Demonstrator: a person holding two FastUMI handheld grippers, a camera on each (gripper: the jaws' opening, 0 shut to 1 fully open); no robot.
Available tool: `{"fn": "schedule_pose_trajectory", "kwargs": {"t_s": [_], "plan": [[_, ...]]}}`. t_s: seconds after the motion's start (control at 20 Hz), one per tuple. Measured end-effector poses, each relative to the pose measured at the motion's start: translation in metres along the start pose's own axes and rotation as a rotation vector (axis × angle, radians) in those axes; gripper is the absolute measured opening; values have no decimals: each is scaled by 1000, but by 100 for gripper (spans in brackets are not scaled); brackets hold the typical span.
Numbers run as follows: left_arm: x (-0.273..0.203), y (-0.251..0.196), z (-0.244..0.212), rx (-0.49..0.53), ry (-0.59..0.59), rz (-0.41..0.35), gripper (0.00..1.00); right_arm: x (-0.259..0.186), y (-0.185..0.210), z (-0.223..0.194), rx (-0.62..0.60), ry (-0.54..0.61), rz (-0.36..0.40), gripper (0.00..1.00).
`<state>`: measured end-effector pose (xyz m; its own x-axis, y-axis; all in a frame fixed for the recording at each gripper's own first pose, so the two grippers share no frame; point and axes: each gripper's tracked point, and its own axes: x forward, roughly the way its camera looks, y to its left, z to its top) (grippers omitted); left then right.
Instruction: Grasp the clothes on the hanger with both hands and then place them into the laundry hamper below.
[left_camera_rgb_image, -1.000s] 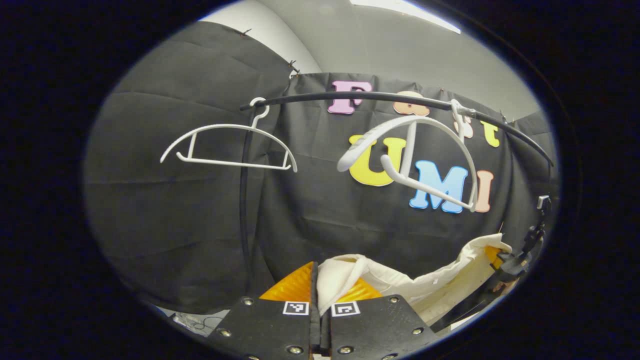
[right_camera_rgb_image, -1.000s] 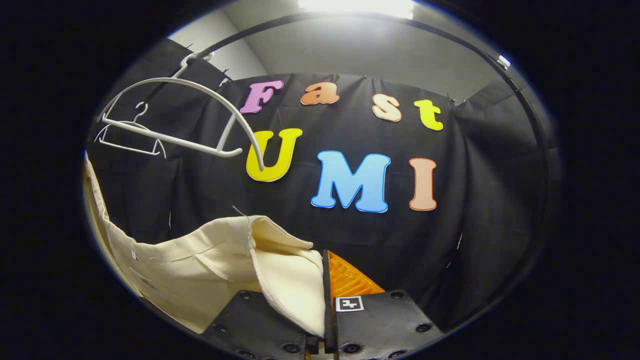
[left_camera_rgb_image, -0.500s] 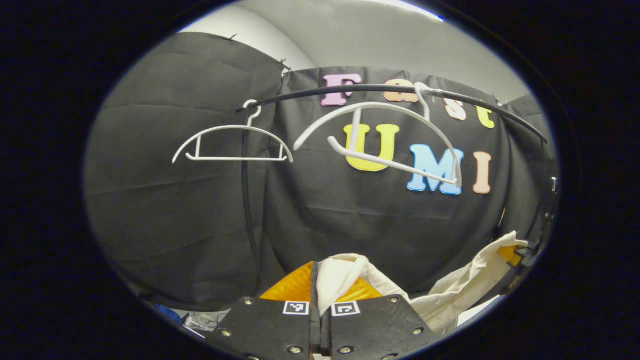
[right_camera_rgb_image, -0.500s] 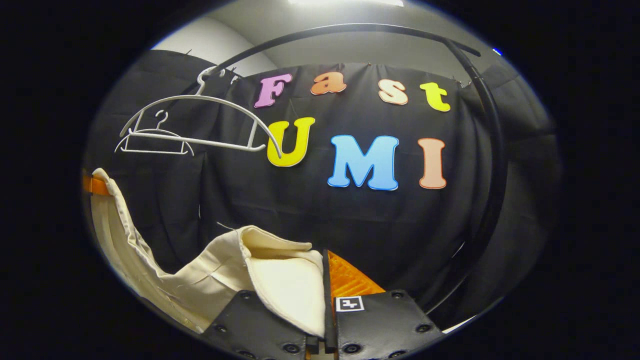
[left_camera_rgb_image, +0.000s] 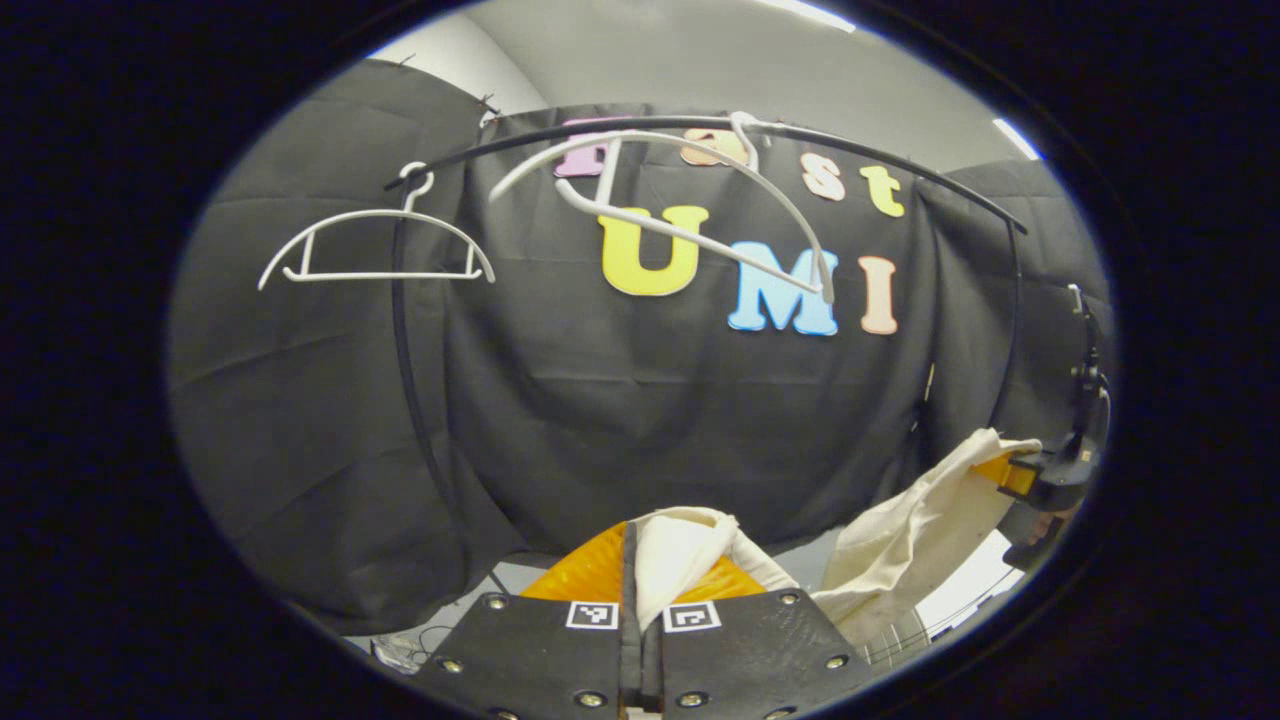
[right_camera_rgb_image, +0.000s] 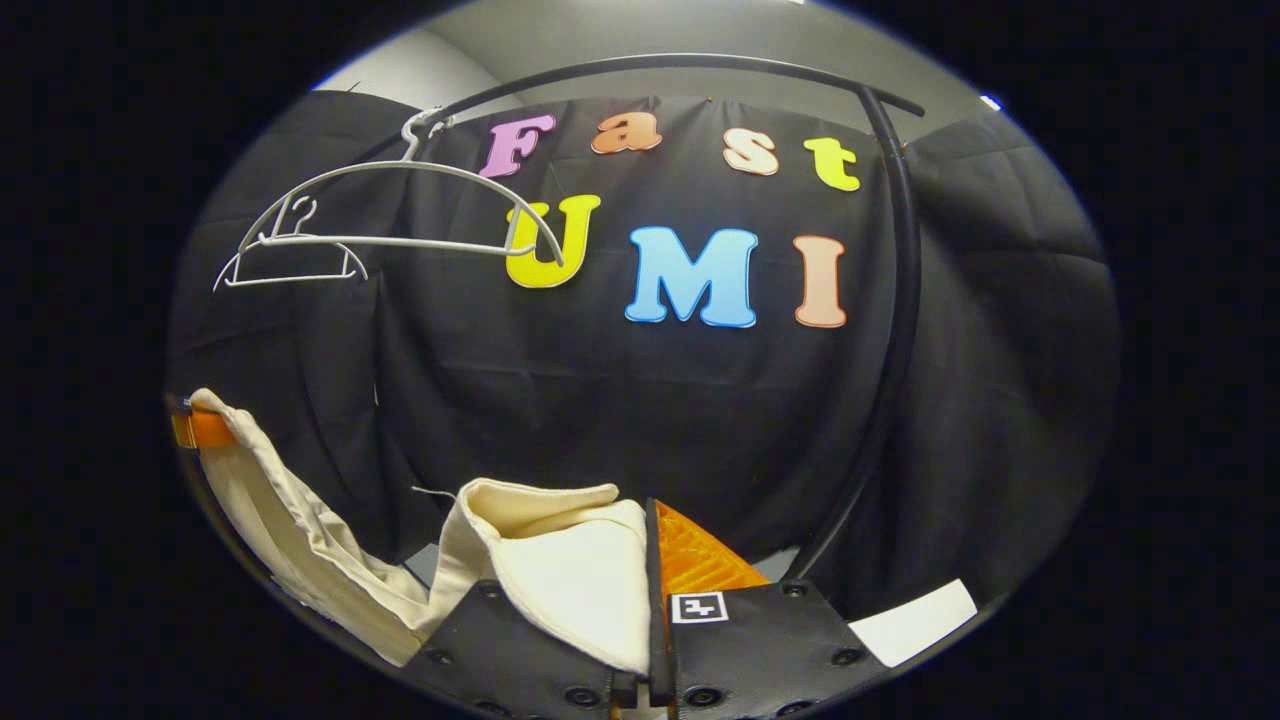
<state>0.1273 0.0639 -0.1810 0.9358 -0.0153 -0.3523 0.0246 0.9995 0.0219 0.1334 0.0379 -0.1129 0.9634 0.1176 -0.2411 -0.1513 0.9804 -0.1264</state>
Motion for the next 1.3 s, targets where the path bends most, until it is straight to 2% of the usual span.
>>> {"fn": "schedule_pose_trajectory", "kwargs": {"t_s": [0.35,0.6,1.0,1.3], "plan": [[11,-2,-66,-2,124,-109,2,-16,49,-46,38,117,10,9],[19,-4,-119,5,208,-150,2,-11,75,-91,6,220,21,9],[63,20,-188,-49,332,-137,2,0,94,-170,-18,411,16,9],[78,31,-227,-20,413,-110,1,-4,110,-219,165,564,-36,10]]}}
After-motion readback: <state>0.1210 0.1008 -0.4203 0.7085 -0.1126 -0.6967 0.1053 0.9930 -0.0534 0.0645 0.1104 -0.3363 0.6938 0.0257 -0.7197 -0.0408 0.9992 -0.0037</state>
